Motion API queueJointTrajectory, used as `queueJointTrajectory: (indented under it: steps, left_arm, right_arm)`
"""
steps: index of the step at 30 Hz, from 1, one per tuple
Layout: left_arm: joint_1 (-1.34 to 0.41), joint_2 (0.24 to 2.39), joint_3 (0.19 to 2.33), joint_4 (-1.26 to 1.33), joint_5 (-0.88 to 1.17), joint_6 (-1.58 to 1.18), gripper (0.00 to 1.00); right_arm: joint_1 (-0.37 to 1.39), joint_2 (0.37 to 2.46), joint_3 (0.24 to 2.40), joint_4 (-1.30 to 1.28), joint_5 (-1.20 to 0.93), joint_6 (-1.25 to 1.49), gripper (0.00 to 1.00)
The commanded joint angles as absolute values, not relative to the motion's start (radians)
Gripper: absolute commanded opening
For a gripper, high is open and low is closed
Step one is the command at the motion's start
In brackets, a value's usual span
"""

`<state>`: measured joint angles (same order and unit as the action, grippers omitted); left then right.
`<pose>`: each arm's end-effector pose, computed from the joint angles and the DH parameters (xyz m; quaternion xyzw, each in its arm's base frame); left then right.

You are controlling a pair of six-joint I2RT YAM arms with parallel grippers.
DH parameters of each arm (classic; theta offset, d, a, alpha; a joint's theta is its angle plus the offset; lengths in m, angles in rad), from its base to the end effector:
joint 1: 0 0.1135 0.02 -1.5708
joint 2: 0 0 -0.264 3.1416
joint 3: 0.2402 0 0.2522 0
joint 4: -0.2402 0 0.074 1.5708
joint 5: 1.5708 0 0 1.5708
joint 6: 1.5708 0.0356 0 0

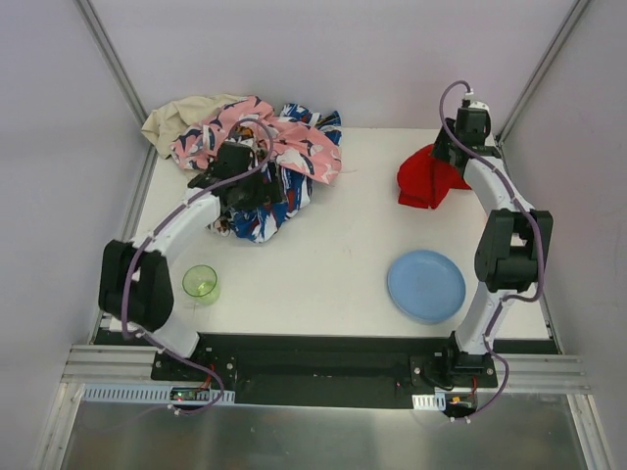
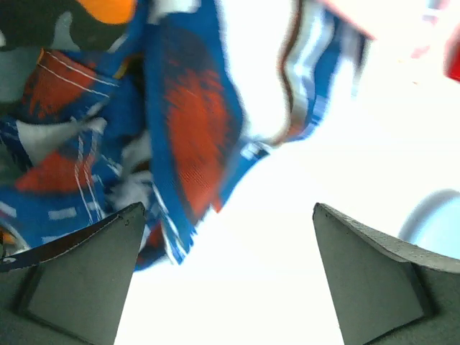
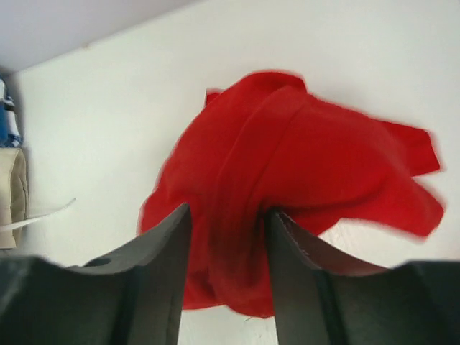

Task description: Pick out a specific cloth from the pile

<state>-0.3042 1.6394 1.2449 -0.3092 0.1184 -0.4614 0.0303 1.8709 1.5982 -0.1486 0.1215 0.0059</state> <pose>0.3524 -0.1150 0.2674 -0.0463 0.9050 -0.2064 0.3690 0.4498 0.0093 0.3128 0.0228 0.8381 -0.0411 0.5435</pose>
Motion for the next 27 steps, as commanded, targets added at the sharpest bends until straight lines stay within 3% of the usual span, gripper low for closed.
queueJointTrajectory:
  steps: [1, 4, 5, 6, 7, 13, 19, 27]
  left_arm:
    - [-0.354, 1.383, 1.204, -0.324, 0.173, -0.394, 0.99]
    - [-0.354, 1.249, 1.152, -0.325, 0.183, -0.396, 0.99]
    - [-0.354, 1.217, 1.137, -0.327, 0.175, -0.399, 0.99]
    - [-0.354, 1.180, 1.123, -0.328, 0.167, -0.405, 0.99]
    - [-0.354, 1.149, 1.108, -0.330, 0.152, -0.413, 0.99]
    - [-0.354, 0.951, 1.011, -0.359, -0.093, -0.449, 0.99]
    - [-0.354, 0.783, 0.869, -0.367, -0.288, -0.543, 0.99]
    - [-0.354, 0.660, 0.709, -0.360, -0.376, -0.586, 0.99]
  right_arm:
    - [0.009, 1.896, 1.609, -0.179, -0.036, 0.084, 0.53]
    - [0.005, 1.862, 1.579, -0.172, -0.063, 0.089, 0.72]
    - [0.003, 1.836, 1.566, -0.172, -0.060, 0.077, 0.89]
    - [-0.017, 1.801, 1.549, -0.172, -0.051, 0.065, 0.99]
    - [-0.020, 1.766, 1.530, -0.172, -0.032, 0.051, 0.96]
    - [-0.021, 1.459, 1.275, -0.172, 0.142, 0.006, 0.96]
    - [-0.021, 1.165, 0.895, -0.100, 0.247, 0.164, 0.96]
    - [-0.020, 1.011, 0.651, -0.033, 0.380, 0.189, 0.96]
